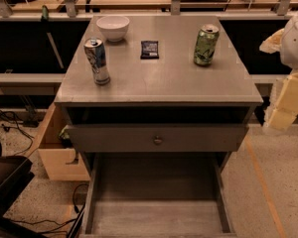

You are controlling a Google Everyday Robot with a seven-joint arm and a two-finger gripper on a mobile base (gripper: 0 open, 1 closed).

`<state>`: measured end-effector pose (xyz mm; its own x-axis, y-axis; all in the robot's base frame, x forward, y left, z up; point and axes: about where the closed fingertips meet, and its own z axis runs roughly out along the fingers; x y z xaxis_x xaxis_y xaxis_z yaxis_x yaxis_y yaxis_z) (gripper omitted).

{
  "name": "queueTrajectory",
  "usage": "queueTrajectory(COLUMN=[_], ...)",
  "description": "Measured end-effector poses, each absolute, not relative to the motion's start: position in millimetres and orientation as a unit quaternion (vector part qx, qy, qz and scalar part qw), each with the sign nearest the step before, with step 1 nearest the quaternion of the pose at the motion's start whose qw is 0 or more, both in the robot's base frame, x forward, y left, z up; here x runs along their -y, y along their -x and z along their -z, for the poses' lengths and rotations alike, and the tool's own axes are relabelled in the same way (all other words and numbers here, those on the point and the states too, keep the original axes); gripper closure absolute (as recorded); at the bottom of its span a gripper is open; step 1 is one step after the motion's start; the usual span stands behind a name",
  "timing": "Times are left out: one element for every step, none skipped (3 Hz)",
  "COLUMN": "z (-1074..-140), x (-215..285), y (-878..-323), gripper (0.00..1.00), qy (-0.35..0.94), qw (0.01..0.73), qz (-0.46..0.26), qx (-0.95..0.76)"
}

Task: Place green can into middle drawer

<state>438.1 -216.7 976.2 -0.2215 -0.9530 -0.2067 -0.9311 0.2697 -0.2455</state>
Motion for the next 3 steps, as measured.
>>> queueTrajectory(z=[-976.2, -974.3, -970.4], x=[216.6, 212.9, 213.4], y=[-438.1, -454.0, -496.4], gripper=[0.00, 0.00, 0.00], qy=[0.603, 0.597, 0.574], qw=[0.159, 0.198, 0.296], qz=[0.034, 0.025, -0.014], qx=[-0.781, -0.777, -0.763])
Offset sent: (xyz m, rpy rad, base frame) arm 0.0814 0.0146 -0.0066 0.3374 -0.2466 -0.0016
